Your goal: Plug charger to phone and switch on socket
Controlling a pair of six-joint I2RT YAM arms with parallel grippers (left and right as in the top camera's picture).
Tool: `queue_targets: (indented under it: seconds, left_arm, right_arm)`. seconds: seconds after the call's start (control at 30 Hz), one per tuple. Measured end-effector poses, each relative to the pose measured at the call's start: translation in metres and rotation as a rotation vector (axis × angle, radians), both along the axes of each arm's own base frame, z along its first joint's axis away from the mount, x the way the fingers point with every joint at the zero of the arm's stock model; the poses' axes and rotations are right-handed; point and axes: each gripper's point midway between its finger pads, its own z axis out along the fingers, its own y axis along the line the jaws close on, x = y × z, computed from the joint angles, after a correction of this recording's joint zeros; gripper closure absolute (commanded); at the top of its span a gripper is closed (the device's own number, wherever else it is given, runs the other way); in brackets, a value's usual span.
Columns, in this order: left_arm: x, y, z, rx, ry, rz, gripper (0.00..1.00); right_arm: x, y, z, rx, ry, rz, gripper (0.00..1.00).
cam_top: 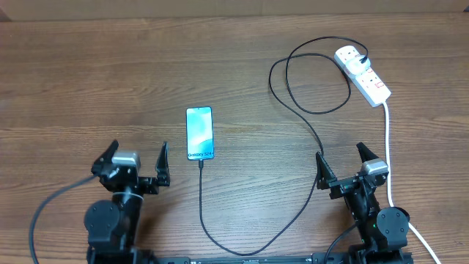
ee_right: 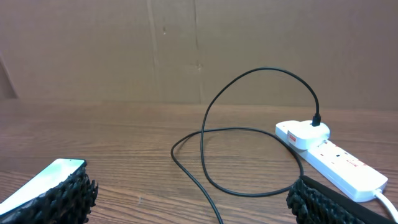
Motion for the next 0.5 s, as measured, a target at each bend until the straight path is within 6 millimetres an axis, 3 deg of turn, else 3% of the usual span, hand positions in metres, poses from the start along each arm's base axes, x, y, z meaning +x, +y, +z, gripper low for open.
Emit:
queue_targets:
  seconds: [0.5]
  left_arm:
    - [-0.007, 0.011, -0.045, 0.088, -0.03, 0.054, 0.0]
  right_arm:
    - [0.0, 0.0, 0.0, 0.0, 0.0, 0.0, 0.0]
